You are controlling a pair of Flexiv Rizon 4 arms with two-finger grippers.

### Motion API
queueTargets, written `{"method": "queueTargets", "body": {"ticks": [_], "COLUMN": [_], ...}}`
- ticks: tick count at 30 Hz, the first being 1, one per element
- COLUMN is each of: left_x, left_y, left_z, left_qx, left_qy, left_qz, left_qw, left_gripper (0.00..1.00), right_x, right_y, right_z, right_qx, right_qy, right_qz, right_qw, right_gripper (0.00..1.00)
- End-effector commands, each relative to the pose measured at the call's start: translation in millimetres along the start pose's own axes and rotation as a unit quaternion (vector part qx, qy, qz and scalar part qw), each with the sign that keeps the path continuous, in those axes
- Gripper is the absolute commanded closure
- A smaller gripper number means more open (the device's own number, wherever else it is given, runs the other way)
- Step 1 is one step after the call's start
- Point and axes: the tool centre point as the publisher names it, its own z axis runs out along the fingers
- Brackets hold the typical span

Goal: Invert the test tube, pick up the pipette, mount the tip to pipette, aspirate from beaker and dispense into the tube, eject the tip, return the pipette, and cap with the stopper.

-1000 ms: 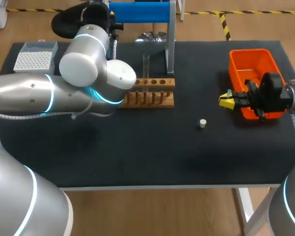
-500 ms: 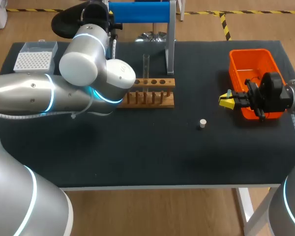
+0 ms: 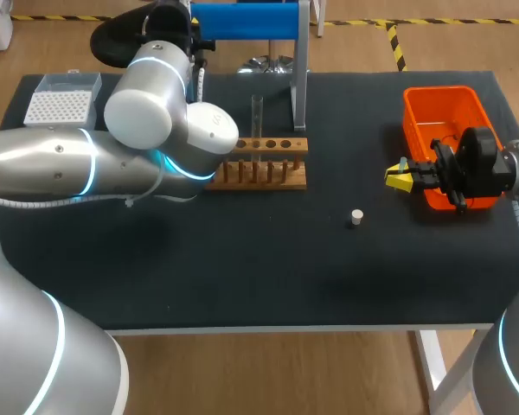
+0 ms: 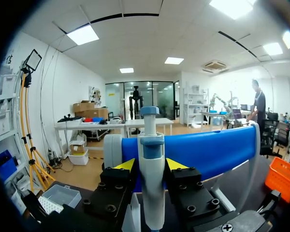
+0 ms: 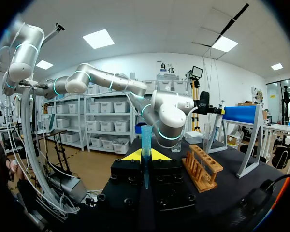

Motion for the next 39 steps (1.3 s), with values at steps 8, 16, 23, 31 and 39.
{"method": "queueTargets", "body": {"ticks": [8, 16, 23, 31, 39], "left_x": [3.0, 3.2, -0.8, 2.8, 12.9], "left_y": [0.5, -15.5, -38.5, -55.5, -68.9], "left_z": [4.1, -1.1, -8.2, -36.2, -69.4], "left_qx": [0.001, 0.013, 0.005, 0.024, 0.030], "left_qy": [-0.002, -0.003, -0.002, 0.050, 0.129], "left_qz": [-0.001, 0.006, 0.022, 0.026, 0.026], "left_qw": [1.000, 1.000, 1.000, 0.998, 0.991], "left_gripper": [1.00, 1.00, 1.00, 1.00, 1.00], "right_x": [0.6, 0.6, 0.6, 0.6, 0.6], "right_y": [0.1, 0.1, 0.1, 0.1, 0.1], "right_z": [-0.1, -0.1, -0.1, -0.1, -0.1], "right_qx": [0.000, 0.000, 0.000, 0.000, 0.000], "right_qy": [0.000, 0.000, 0.000, 0.000, 0.000], "right_qz": [0.000, 0.000, 0.000, 0.000, 0.000], "right_qw": [1.000, 1.000, 1.000, 1.000, 1.000], "right_gripper": [1.00, 1.00, 1.00, 1.00, 1.00]}}
